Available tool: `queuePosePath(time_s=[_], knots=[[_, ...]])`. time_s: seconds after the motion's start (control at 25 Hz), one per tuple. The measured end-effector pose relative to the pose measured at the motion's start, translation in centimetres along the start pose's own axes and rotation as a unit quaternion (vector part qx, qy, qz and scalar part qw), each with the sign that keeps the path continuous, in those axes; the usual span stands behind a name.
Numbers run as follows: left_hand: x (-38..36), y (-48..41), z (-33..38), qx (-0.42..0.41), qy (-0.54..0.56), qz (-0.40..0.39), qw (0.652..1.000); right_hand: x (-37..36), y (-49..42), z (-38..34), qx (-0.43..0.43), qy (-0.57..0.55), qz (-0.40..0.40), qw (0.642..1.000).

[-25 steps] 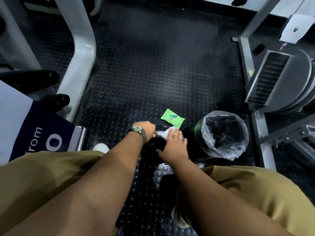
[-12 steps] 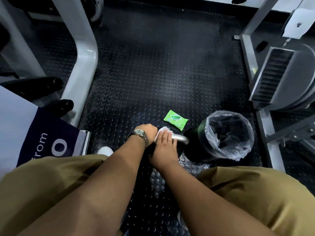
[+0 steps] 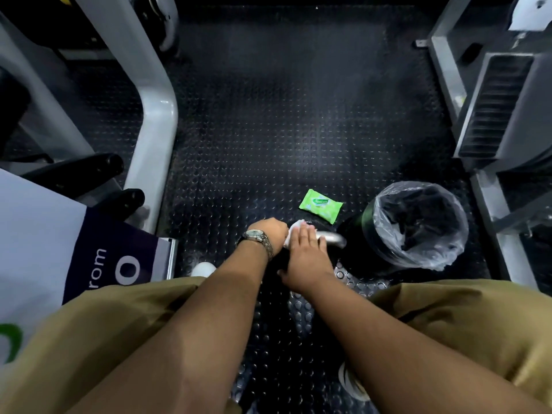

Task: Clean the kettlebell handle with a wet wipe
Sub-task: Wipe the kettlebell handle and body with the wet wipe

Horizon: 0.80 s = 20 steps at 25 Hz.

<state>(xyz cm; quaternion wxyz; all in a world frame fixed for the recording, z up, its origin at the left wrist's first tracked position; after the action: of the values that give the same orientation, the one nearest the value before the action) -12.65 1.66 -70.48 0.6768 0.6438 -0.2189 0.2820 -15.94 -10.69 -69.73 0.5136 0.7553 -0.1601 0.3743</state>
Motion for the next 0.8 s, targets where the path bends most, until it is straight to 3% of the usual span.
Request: queuePosePath(time_s=[0.16, 0.4, 0.64, 0.8], knots=[[0.1, 0.1, 0.0, 0.007, -0.004, -0.002, 1.000, -0.3, -0.3, 0.2, 0.008, 0.009, 0.008, 1.000], [-0.2, 0.0, -0.4, -0.030, -0.010, 0.002, 1.000, 1.4, -1.1, 3.3, -0.106, -0.056, -0.018, 0.993], [-0.1, -0.2, -0.3, 0.003, -0.027, 0.002, 1.000, -0.1, 0.5, -1.4, 0.012, -0.022, -0.017, 1.000], [0.1, 0.3, -0.1, -0.011, -0.022, 0.000, 1.000, 0.6, -0.1, 2.2, -0.056, -0.007, -0.010, 0.998]])
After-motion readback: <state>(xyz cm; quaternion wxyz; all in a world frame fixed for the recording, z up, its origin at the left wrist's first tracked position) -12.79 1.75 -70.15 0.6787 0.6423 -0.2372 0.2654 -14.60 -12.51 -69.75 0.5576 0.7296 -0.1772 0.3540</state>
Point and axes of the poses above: each hand's wrist, its own y-axis away from the middle knuckle, its own x-axis out of the back of the hand, z = x × y, the point moved 3 cm from there along -y, towards the middle knuckle, and after that the axes turned 12 degrees about -z, right-handed, at the moved point
